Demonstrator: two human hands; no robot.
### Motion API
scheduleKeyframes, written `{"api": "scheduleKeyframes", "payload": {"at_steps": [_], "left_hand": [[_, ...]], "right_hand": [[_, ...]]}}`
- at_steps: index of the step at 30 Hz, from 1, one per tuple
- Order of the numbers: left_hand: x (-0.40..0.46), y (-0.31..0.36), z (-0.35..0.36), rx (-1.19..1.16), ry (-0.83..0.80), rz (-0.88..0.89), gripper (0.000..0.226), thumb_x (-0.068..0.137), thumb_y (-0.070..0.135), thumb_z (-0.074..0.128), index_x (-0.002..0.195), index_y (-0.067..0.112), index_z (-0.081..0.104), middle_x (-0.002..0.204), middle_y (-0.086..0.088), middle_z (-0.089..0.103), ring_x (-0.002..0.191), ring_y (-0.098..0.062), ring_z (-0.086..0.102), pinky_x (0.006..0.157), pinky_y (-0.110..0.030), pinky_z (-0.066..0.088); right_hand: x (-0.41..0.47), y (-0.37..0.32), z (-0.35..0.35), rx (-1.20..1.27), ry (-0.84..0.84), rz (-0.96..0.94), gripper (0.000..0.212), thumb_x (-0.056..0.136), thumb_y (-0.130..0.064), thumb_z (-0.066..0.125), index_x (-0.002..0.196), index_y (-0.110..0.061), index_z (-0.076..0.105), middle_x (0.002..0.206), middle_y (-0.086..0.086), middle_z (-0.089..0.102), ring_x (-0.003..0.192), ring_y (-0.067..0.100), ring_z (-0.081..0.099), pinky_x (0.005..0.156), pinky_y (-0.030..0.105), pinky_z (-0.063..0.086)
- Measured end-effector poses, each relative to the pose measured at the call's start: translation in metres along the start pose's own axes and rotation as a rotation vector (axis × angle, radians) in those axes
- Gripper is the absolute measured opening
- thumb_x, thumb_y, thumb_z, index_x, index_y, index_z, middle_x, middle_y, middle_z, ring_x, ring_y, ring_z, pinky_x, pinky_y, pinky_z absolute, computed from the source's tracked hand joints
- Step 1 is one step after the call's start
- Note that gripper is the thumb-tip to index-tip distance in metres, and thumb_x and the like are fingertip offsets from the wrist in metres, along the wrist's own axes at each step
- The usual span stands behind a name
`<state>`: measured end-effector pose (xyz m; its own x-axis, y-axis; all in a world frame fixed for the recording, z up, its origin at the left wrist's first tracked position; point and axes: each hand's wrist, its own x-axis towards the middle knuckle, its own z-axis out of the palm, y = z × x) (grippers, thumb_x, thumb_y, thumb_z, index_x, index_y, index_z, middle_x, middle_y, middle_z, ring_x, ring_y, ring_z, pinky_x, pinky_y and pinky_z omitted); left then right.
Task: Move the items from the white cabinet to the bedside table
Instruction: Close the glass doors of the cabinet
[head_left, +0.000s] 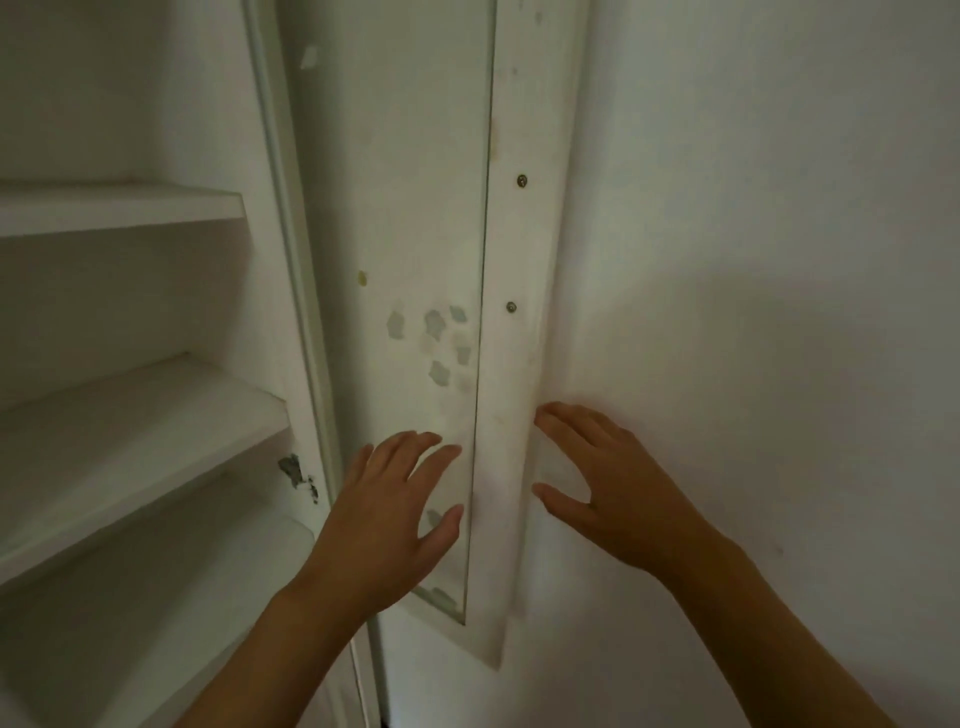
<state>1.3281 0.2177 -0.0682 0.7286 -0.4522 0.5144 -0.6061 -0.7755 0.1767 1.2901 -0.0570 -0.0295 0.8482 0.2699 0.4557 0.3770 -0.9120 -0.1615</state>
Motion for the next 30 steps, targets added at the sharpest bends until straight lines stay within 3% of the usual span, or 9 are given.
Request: {"api": "scheduleKeyframes", "payload": {"at_steps": [10, 15, 19, 23, 30], "left_hand": [[-0.006, 0.017, -0.008, 0.129, -0.014, -0.08, 0.061, 0.098, 0.057, 0.045, 0.153, 0.031, 0.039, 0.155, 0.005, 0.044, 0.145, -0.019, 0.034, 0.121, -0.043, 0.026], [-0.019, 0.022, -0.024, 0.116, -0.028, -0.076, 0.06, 0.098, 0.059, 0.044, 0.152, 0.033, 0.041, 0.154, 0.007, 0.045, 0.145, -0.018, 0.037, 0.119, -0.051, 0.035], [-0.036, 0.017, -0.037, 0.121, -0.019, -0.052, 0.06, 0.099, 0.062, 0.041, 0.151, 0.034, 0.042, 0.153, 0.008, 0.046, 0.145, -0.017, 0.039, 0.122, -0.05, 0.031], [-0.055, 0.012, -0.051, 0.089, 0.007, -0.049, 0.06, 0.098, 0.066, 0.042, 0.145, 0.029, 0.049, 0.147, 0.009, 0.05, 0.139, -0.013, 0.043, 0.118, -0.049, 0.038], [-0.091, -0.01, -0.084, 0.099, 0.039, -0.062, 0.057, 0.097, 0.07, 0.044, 0.137, 0.03, 0.054, 0.143, 0.01, 0.053, 0.136, -0.013, 0.045, 0.112, -0.048, 0.045]], "right_hand": [[0.001, 0.013, 0.01, 0.131, 0.024, -0.148, 0.074, 0.095, -0.057, 0.057, 0.158, -0.024, 0.036, 0.16, -0.009, 0.039, 0.147, 0.01, 0.035, 0.119, 0.035, 0.033], [-0.005, -0.006, 0.006, 0.143, 0.025, -0.159, 0.078, 0.094, -0.061, 0.059, 0.159, -0.027, 0.034, 0.162, -0.012, 0.036, 0.149, 0.008, 0.031, 0.12, 0.032, 0.032], [-0.013, -0.028, 0.006, 0.148, 0.035, -0.203, 0.076, 0.094, -0.062, 0.059, 0.16, -0.03, 0.035, 0.163, -0.015, 0.034, 0.148, 0.004, 0.031, 0.119, 0.028, 0.033], [-0.018, -0.055, 0.007, 0.121, 0.024, -0.272, 0.075, 0.095, -0.06, 0.061, 0.16, -0.035, 0.033, 0.164, -0.014, 0.033, 0.149, 0.007, 0.031, 0.12, 0.029, 0.031], [-0.008, -0.107, 0.009, 0.103, 0.091, -0.388, 0.064, 0.095, -0.055, 0.064, 0.153, -0.03, 0.049, 0.163, -0.008, 0.038, 0.146, 0.01, 0.037, 0.117, 0.021, 0.021]]}}
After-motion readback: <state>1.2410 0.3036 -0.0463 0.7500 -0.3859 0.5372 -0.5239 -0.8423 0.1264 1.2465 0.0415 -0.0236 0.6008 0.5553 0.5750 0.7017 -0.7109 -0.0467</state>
